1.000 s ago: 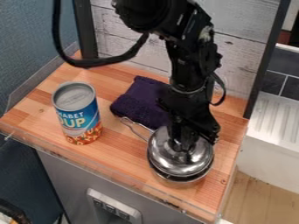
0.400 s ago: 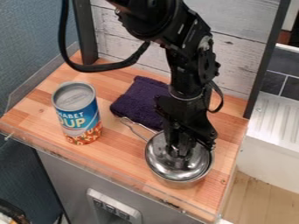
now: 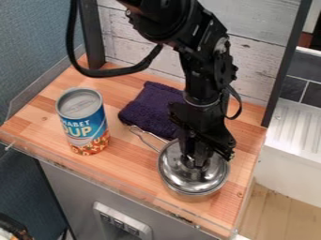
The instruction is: Closed the pot
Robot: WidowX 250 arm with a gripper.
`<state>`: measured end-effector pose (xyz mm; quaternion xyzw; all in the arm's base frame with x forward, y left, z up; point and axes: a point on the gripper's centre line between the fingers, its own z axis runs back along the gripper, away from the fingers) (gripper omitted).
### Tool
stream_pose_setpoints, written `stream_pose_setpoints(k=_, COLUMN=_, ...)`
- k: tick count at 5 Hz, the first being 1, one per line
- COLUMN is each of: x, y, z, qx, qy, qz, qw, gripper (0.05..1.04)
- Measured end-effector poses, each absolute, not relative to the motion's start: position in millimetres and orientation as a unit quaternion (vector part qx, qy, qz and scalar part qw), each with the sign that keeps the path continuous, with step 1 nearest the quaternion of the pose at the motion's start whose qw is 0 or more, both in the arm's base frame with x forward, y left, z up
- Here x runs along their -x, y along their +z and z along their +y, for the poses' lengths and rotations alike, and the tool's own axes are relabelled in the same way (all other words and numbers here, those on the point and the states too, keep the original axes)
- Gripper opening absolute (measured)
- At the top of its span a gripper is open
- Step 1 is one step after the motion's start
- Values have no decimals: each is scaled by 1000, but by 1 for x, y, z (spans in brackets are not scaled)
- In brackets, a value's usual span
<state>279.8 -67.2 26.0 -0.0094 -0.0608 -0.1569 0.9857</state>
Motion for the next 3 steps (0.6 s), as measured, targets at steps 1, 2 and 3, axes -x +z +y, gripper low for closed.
stream_pose_setpoints(k=1, x=-276, y=29, z=-66, qx=5, qy=-157, qz=-60, qw=986, gripper=616)
stream_pose_setpoints(k=2, x=-277, y=66, z=-65, qx=-11, qy=-169, qz=-107, qw=980, gripper=912)
stream_pose_setpoints(k=3, x=-273, y=74, z=-63, qx=-13, qy=-169, qz=-105, qw=980, gripper=1014)
